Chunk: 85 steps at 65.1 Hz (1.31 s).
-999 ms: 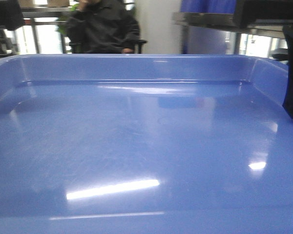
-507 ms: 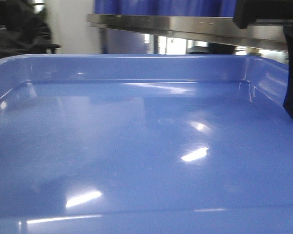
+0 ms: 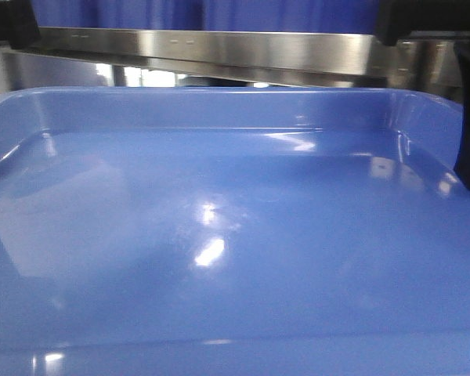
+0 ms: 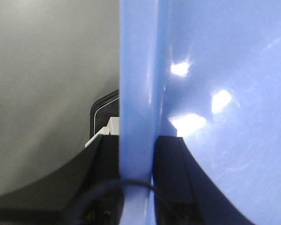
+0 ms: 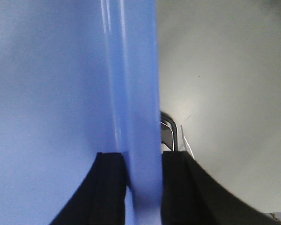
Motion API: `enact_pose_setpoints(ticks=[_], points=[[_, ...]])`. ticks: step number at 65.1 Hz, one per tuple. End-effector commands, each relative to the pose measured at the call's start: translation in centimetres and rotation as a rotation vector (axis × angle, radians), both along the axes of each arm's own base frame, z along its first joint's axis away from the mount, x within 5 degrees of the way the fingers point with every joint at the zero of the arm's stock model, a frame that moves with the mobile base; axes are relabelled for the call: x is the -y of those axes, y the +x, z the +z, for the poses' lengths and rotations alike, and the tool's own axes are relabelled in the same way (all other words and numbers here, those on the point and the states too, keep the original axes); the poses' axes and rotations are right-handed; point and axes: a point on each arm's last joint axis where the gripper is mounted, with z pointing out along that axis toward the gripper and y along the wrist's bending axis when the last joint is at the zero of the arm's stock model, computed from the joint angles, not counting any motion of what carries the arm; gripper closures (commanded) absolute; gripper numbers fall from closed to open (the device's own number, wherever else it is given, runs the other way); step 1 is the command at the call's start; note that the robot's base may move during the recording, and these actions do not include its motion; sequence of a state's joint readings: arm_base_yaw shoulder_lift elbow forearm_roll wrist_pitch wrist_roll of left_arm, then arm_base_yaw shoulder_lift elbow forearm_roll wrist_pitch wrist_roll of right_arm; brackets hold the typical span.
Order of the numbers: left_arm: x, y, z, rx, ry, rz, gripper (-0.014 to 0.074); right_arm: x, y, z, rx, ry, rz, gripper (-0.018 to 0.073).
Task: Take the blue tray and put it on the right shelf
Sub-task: 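Hold the tray while the base drives up to the metal shelf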
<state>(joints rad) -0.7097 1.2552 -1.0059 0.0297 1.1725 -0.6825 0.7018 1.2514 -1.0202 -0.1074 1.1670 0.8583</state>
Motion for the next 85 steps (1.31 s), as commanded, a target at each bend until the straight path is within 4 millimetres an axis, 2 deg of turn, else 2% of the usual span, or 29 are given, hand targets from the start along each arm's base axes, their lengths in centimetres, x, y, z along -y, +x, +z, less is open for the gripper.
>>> enact_pose_setpoints(ticks=[1, 85], points=[[-0.09, -0.13, 1.03, 0.033, -0.020, -0.003, 0.0562, 0.26, 0.13, 1.53, 0.077, 0.033, -0.005, 0.0294], [-0.09, -0.13, 1.03, 0.033, -0.020, -0.003, 0.0562, 0.26, 0.13, 1.53, 0.077, 0.033, -0.005, 0.0294]])
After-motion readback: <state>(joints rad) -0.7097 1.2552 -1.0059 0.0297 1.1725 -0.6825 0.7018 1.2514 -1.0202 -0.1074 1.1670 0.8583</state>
